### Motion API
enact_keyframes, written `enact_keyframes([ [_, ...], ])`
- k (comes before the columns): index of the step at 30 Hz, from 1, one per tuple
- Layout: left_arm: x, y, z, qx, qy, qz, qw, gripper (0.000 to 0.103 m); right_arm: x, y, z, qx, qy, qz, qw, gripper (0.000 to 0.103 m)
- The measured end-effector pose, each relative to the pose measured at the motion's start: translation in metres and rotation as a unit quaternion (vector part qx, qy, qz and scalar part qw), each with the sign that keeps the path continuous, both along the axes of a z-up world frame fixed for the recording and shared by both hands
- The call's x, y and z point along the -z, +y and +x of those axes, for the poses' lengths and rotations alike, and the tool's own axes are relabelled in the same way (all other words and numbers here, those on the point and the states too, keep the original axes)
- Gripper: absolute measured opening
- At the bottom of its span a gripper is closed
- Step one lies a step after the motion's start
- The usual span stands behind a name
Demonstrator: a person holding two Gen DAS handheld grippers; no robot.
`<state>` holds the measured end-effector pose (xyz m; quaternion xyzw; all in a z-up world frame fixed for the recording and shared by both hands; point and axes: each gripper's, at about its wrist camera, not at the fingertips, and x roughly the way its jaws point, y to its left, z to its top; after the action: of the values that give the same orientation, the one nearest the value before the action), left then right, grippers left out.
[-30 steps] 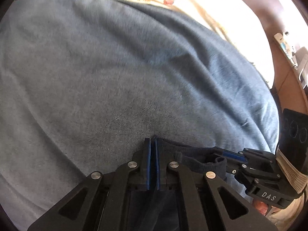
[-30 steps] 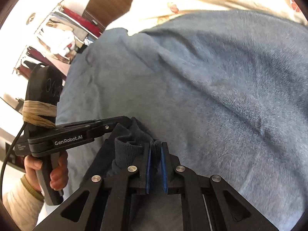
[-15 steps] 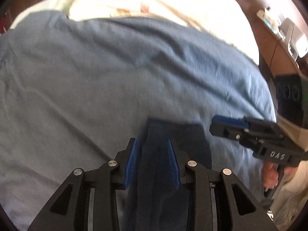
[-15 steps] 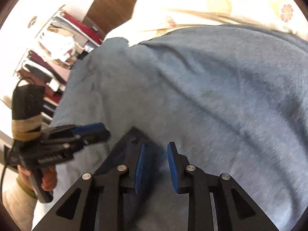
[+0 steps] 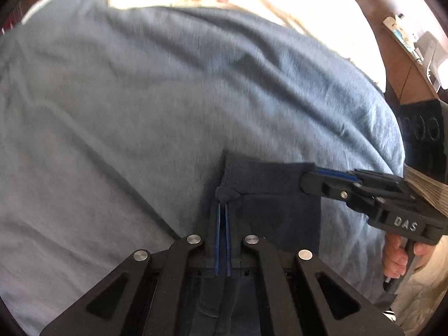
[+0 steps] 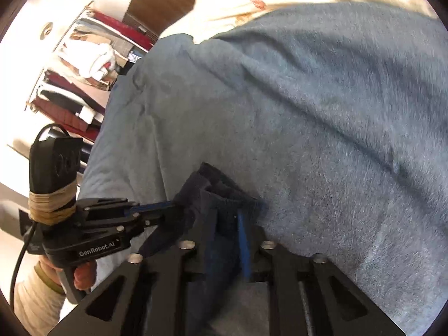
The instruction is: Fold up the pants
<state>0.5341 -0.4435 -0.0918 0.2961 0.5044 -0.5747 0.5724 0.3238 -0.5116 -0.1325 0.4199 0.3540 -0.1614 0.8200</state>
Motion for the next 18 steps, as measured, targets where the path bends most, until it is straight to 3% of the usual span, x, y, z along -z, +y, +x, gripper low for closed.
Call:
enact_keyframes([
  [5, 0.009, -0.020, 0.011, 0.003, -0.016, 0.016, 0.9997, 0.005, -0.013, 0.002, -0.001, 0.013, -0.007, -0.039, 0.999, 0.011],
  [12, 0.026, -0.026, 0.019, -0.021, -0.004, 0.032, 0.9993, 0.006, 0.002, -0.007, 0.013, 0.015, 0.013, -0.038, 0.999, 0.011],
  [14, 0.022, -0.023, 0.021, -0.025, -0.008, 0.034, 0.9991, 0.011, 0.005, -0.007, 0.014, 0.014, 0.020, -0.040, 0.999, 0.012],
  [16, 0.011, -0.014, 0.028, -0.036, -0.010, 0.026, 0.9990, 0.023, 0.006, -0.007, 0.016, 0.015, 0.032, -0.037, 0.999, 0.012],
  [18, -0.004, -0.005, 0.032, -0.051, -0.020, 0.006, 0.9985, 0.034, 0.000, -0.007, 0.016, 0.018, 0.035, -0.038, 0.998, 0.022],
])
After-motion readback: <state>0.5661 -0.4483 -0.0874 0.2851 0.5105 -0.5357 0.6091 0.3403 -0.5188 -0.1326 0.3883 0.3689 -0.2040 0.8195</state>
